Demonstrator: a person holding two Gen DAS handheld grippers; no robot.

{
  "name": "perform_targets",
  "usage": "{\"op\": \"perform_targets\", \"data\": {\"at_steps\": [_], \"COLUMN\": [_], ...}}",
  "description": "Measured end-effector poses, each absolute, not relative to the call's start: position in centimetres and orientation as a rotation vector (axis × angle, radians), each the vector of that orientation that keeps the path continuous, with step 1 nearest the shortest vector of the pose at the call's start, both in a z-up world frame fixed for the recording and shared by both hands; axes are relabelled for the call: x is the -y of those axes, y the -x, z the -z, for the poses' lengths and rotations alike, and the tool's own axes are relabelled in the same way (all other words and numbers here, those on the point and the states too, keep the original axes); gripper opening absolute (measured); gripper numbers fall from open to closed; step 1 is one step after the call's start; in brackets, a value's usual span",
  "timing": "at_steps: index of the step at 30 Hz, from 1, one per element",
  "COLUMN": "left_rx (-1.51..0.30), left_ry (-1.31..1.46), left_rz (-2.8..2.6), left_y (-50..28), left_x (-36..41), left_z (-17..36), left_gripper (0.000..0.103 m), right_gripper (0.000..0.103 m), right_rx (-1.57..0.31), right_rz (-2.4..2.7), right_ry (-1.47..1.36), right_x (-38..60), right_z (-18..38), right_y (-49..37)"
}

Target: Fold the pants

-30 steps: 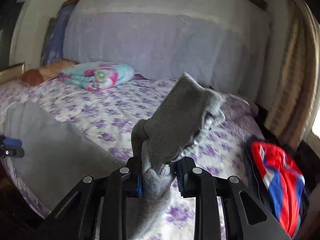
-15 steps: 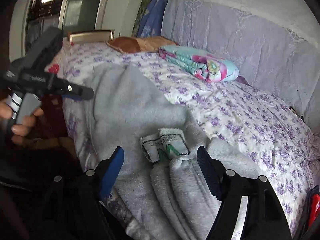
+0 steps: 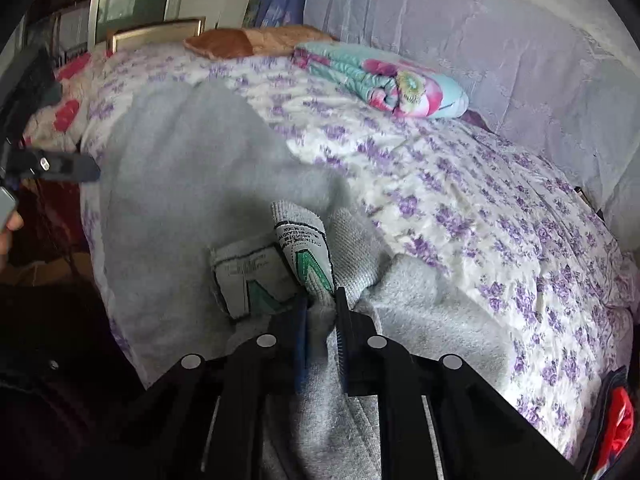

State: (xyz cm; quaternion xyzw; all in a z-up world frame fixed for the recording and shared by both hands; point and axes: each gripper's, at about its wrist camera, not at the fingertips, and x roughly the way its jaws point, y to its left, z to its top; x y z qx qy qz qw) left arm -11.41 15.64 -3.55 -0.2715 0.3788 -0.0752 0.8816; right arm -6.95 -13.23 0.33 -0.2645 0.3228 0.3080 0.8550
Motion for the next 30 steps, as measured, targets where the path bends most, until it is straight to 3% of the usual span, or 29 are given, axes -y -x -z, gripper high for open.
{"op": "perform_targets", "data": {"at_steps": [3,6,8,9,10,12,21,22,23,25,30], "left_rx": [-0.782,-0.773,-0.776,-0.777,-0.782,-0.769,-0.657,-0.651,-0.649,-0.613,-0.504], "left_ry": [0.59,0.643,0.716,0.772,0.824,0.88,0.958,0.952,0.939,0.892,0.489], "left_rz": [0.148,0.122,0.092,0.086,0.086,0.1,0.119,0.119,0.113,0.137,0.208], "left_y": [11.5,11.4,11.5,11.4,11.2,10.3,4.5,4.4,4.5,5.0,7.6], "left_x": [-16.2,-17.1,-18.2,-18.9,-19.5,-20.1,-20.0,-19.9,-19.8,-19.3,-11.9], "left_z": [3.7,4.0,4.5,5.0,5.5,5.9,6.3,6.2,6.0,5.2,-1.9], "left_gripper": [0.098,0.098,0.098,0.098,0.098,0.098,0.097,0.087,0.062,0.038,0.037], "right_gripper": [0.014,0.021,0.024,0.027,0.04,0.051,0.051,0.051,0.051,0.051,0.051], "right_rx": [-0.631,-0.751,-0.707,-0.703,-0.688,-0.637,-0.555,-0.559,-0.567,-0.587,-0.62], "right_rz": [-0.72,-0.725,-0.717,-0.716,-0.719,-0.763,-0.748,-0.721,-0.692,-0.639,-0.489], "right_ry": [0.547,0.68,0.678,0.666,0.639,0.57,0.396,0.382,0.356,0.296,0.152], "right_x": [13.2,11.6,12.0,12.2,12.6,13.7,17.8,18.4,19.3,21.2,27.0], "right_z": [-1.2,3.2,4.0,3.6,2.9,1.4,-1.0,-1.0,-1.0,-1.0,-1.2], "right_y": [8.4,8.3,8.6,8.7,9.0,10.1,13.2,13.0,12.6,12.0,10.3]}}
